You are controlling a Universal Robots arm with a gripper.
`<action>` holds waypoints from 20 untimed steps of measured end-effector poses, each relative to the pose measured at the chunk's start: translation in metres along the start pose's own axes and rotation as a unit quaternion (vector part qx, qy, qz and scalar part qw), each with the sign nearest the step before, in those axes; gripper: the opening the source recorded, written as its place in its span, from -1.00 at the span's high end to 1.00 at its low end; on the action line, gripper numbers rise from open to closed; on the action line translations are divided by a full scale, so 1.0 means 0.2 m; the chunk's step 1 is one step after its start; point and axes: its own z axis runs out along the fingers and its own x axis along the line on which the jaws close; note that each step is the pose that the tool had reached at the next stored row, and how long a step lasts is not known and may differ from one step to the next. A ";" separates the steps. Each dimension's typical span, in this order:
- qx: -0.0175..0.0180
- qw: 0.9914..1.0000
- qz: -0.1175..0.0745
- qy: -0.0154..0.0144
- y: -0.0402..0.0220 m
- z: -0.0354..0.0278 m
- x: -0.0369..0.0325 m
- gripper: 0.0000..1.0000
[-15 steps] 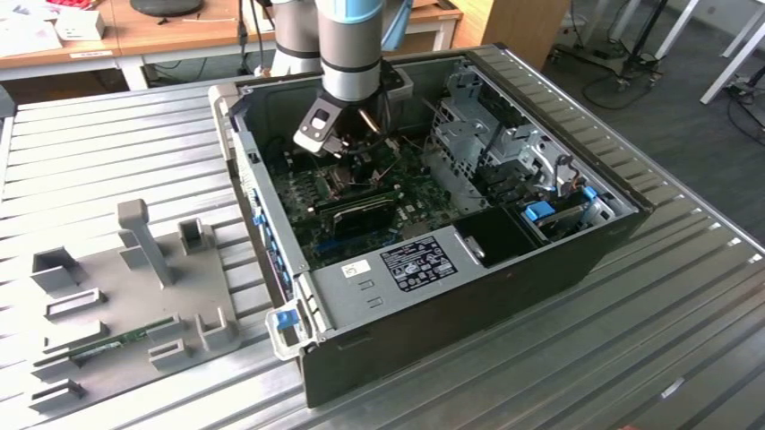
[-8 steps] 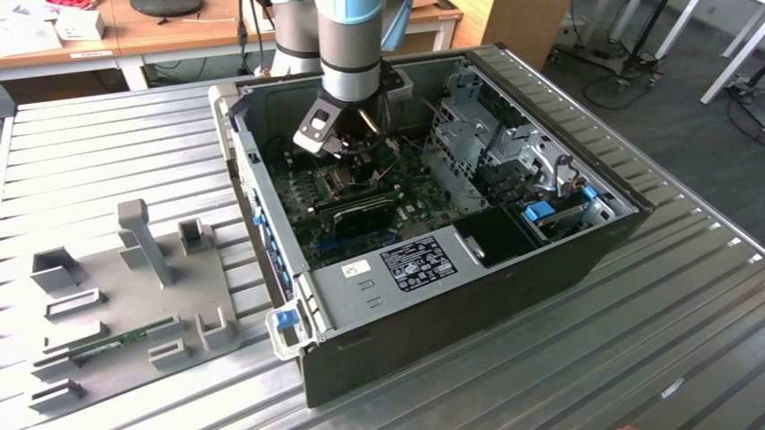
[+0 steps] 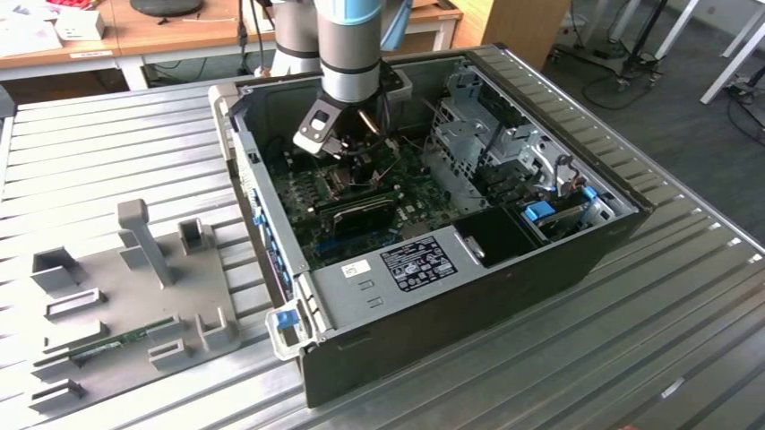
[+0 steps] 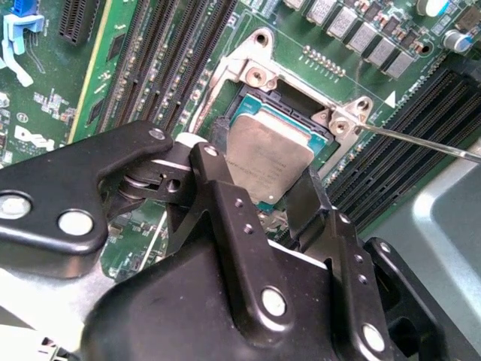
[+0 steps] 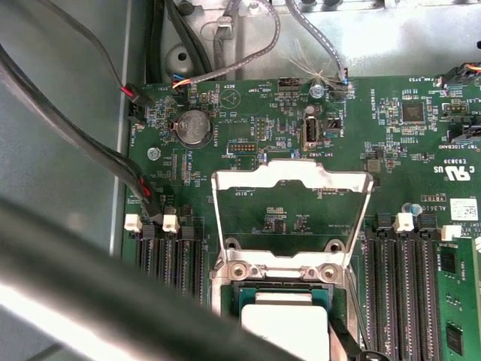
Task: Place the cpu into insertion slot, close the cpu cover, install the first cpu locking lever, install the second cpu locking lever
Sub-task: 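Place the cpu into insertion slot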
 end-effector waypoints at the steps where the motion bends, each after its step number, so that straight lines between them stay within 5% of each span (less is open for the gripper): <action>1: 0.000 1.000 0.000 0.000 0.000 0.000 0.000 -0.08; 20: 0.000 1.000 0.000 0.000 0.001 -0.002 0.001 -0.08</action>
